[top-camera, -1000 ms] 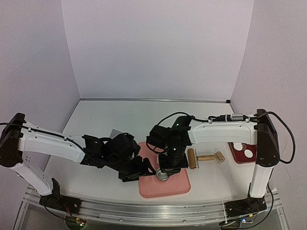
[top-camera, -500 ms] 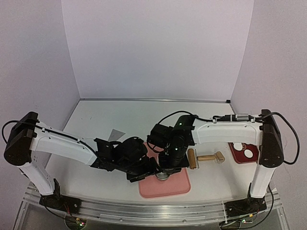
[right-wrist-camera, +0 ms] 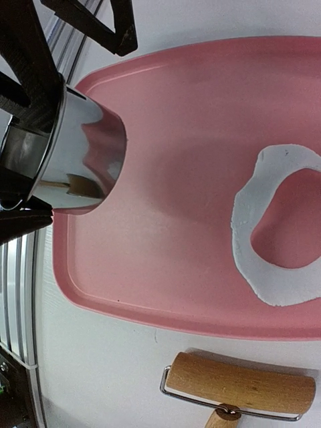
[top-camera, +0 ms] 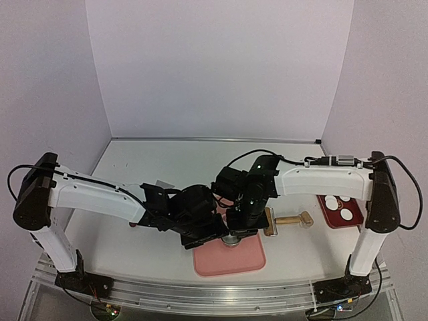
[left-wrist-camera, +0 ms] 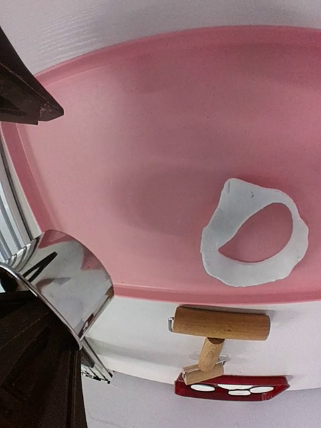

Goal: Roll out the dumpling wrappers from the dough

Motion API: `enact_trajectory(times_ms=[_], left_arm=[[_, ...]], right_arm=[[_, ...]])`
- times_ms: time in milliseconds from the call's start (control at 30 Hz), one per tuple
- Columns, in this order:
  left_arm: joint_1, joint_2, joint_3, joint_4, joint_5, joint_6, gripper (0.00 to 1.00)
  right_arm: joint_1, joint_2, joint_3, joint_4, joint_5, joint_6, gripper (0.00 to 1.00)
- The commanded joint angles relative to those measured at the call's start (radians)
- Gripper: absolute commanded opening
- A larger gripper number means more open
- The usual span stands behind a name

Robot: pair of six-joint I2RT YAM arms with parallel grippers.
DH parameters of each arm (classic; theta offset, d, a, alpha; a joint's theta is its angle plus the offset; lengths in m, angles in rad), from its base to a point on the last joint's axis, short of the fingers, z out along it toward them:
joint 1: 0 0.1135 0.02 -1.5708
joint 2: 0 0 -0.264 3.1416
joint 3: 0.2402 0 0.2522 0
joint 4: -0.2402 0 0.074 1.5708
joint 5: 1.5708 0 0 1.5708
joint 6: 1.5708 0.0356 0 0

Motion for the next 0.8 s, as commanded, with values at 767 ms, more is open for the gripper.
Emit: enact_trajectory(times_ms=[767], left_arm=[[-0.074, 0.027, 0.015, -0.169, -0.16, -0.141, 0.81]], right_arm=[[0.051, 0.021, 0.085, 0.046, 0.028, 0.053, 0.0]])
